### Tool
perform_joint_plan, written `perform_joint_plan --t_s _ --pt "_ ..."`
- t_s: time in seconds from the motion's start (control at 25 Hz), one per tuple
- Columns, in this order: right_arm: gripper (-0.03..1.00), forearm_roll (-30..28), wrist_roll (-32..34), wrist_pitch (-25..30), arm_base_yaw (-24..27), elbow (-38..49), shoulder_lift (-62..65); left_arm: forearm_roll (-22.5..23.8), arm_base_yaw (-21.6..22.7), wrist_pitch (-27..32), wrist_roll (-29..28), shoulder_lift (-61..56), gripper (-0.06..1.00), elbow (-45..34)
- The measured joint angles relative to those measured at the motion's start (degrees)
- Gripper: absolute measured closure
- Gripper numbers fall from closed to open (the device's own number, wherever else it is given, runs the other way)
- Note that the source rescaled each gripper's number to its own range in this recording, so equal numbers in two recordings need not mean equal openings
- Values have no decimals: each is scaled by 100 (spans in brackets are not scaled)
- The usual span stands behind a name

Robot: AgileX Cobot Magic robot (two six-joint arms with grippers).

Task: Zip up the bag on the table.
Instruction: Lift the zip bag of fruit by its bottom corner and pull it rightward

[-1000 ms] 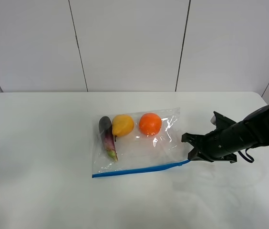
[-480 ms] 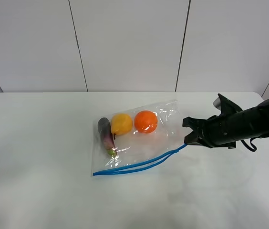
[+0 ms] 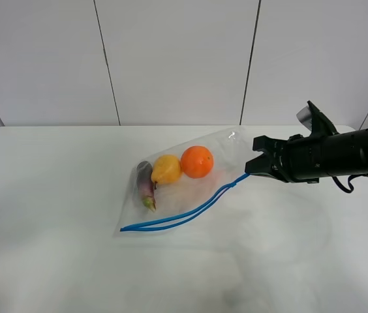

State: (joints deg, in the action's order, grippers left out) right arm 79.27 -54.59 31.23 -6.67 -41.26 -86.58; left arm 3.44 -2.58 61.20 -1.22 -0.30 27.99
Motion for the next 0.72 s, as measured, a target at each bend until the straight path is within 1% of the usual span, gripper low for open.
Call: perform_joint_plan --t_s 0.08,0.36,0.72 --pt "97 117 -131 85 0 0 12 0 0 0 0 0 -6 0" --pt "97 807 -763 363 0 0 35 0 0 0 0 0 -6 0" --pt "97 1068 -1064 376 0 0 35 0 0 0 5 0 -6 0"
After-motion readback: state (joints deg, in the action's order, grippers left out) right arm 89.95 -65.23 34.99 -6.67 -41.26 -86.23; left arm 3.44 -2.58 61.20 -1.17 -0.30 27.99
